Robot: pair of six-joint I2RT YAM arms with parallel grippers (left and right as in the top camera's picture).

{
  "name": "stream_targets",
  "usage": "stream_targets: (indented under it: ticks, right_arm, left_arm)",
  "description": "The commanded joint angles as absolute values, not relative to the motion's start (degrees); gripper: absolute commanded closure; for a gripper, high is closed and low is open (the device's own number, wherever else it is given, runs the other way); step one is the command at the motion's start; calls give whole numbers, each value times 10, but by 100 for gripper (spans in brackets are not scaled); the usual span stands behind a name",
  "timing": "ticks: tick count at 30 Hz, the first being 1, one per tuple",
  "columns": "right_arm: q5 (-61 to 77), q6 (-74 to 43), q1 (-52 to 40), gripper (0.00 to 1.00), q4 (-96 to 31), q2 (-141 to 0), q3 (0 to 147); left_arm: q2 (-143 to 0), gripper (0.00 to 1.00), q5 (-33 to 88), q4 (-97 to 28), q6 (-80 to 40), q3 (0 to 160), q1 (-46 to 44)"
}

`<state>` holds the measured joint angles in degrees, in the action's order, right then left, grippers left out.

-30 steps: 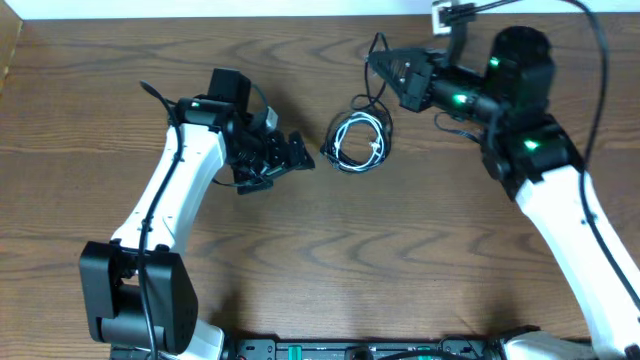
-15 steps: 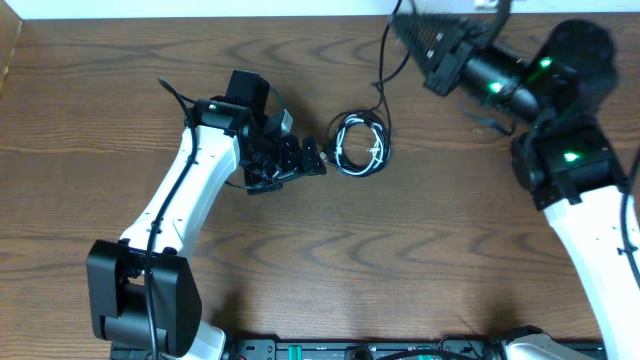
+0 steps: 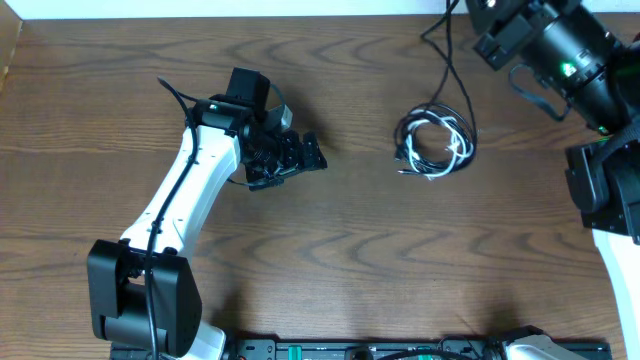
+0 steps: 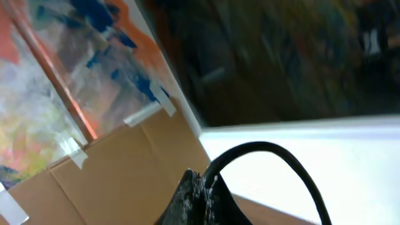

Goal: Untangle cables

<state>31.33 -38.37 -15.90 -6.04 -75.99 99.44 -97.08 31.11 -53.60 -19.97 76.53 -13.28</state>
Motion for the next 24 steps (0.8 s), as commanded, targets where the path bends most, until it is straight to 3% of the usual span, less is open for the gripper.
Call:
stream_targets:
  ticks: [1,8,16,24]
  right_arm:
    - [301,-381,-175,99,-89,-782,1002]
    - [304,-503,-178,99,-60,-832,1002]
    - [366,-620,-181,99,69,-850,1002]
    - [397,-696,-181,99,96,-849,1002]
  left_arm:
    - [-972,2,324,-537,-215,769,-144]
    - [-972,2,345,-530,-197,769,-184]
    - [-972,2,316,-468,-214,769,-229]
    - [-976,2,131,-407,-354,769,-239]
